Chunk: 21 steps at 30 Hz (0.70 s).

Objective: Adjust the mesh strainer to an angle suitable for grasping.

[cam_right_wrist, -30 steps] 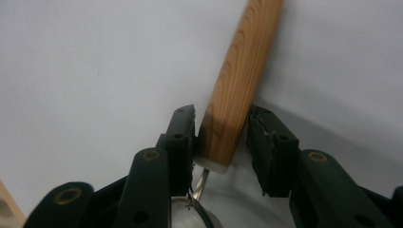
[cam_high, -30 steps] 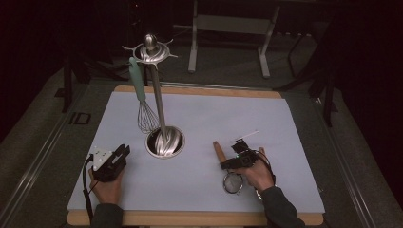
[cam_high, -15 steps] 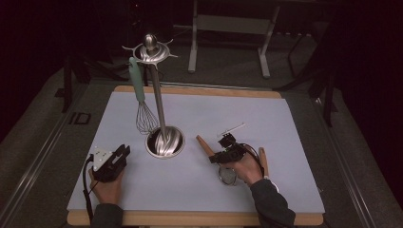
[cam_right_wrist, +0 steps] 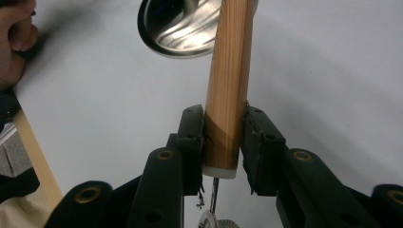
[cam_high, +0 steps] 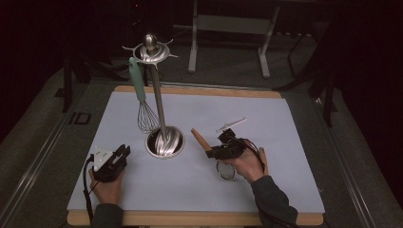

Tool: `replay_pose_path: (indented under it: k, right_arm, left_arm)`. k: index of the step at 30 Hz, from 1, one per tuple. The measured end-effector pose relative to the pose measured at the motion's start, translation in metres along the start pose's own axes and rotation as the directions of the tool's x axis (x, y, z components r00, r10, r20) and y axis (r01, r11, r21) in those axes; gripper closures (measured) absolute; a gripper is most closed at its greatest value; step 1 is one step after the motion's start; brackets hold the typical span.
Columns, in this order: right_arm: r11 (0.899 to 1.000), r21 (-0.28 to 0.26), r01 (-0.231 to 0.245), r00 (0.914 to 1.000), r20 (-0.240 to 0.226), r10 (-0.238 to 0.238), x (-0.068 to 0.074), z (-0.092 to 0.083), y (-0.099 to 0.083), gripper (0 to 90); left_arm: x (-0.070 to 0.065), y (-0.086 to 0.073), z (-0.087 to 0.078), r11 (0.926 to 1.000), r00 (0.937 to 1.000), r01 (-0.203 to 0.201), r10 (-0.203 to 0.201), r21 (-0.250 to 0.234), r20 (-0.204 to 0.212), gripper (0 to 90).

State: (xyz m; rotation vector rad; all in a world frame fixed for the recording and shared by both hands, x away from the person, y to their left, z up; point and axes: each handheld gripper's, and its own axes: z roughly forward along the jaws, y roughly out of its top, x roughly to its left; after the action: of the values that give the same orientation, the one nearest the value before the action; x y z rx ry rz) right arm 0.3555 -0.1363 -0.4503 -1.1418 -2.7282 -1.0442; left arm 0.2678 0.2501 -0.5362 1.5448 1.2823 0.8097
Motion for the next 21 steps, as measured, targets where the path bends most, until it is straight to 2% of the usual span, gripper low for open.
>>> replay_pose_path:
  k: [7, 21]
  right_arm:
    - [1.0, -0.013, 0.026, 0.9997, 0.0, -0.026, 0.004, -0.003, 0.004, 70.5]
    - [0.994, -0.08, 0.08, 0.9964, -0.019, -0.082, 0.012, -0.019, 0.014, 70.9]
  left_arm:
    - [0.0, 0.0, 0.0, 1.0, 1.0, -0.001, 0.001, 0.001, 0.001, 75.0]
    - [-0.001, 0.0, 0.0, 1.0, 1.0, -0.001, 0.001, 0.001, 0.002, 74.8]
